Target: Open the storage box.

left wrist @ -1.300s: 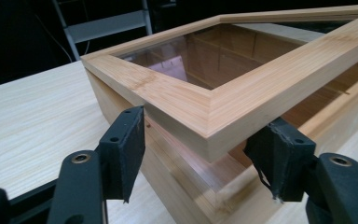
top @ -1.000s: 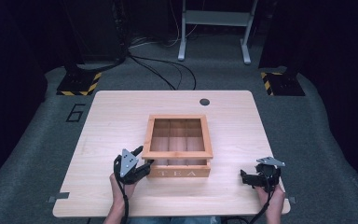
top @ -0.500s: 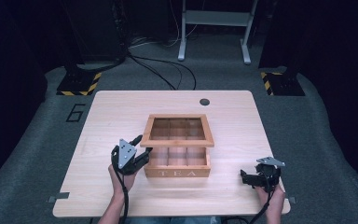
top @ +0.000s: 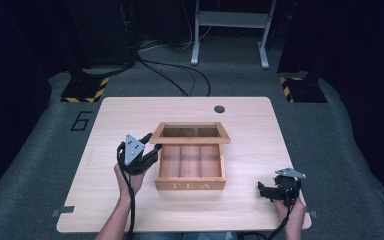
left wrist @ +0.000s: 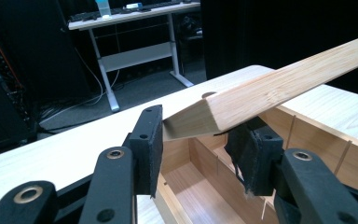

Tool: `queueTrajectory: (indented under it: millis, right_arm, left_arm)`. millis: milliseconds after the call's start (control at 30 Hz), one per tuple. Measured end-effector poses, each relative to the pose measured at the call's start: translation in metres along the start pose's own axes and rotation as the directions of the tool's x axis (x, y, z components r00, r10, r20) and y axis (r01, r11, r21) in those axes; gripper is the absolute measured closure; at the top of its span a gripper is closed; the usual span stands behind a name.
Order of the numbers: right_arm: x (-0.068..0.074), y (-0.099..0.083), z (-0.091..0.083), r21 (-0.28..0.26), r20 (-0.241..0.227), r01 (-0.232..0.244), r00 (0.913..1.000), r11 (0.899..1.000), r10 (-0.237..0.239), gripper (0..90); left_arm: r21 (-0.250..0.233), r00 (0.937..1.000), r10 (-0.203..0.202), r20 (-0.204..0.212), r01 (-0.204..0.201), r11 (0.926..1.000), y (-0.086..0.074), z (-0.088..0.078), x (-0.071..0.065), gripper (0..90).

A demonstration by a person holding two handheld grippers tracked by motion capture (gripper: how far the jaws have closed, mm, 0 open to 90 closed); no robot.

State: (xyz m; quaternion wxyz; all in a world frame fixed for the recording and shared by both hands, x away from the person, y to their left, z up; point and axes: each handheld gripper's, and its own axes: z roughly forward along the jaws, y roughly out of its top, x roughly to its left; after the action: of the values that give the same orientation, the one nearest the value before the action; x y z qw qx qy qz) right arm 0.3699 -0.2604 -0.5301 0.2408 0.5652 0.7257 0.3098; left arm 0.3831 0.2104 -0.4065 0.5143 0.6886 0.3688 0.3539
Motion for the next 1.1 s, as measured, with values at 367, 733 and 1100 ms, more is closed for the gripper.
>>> queueTrajectory:
  millis: [367, 733, 1100]
  right_arm:
    - [0.000, 0.000, 0.000, 0.002, 0.000, 0.000, 1.0000, 1.000, 0.000, 0.0]
    - [0.000, 0.000, 0.000, 0.001, 0.001, 0.001, 1.0000, 1.000, -0.001, 0.0]
    - [0.000, 0.000, 0.000, 0.000, 0.000, -0.004, 1.0000, 1.000, 0.004, 0.1]
  left_arm:
    - [0.002, 0.9998, -0.016, 0.010, 0.016, 0.9999, 0.009, 0.003, 0.008, 58.8]
    - [0.023, 0.9998, -0.012, 0.015, 0.011, 0.9997, 0.021, 0.007, 0.013, 59.6]
    - [0.049, 0.9986, -0.032, 0.044, 0.029, 0.9983, 0.037, 0.014, 0.024, 59.7]
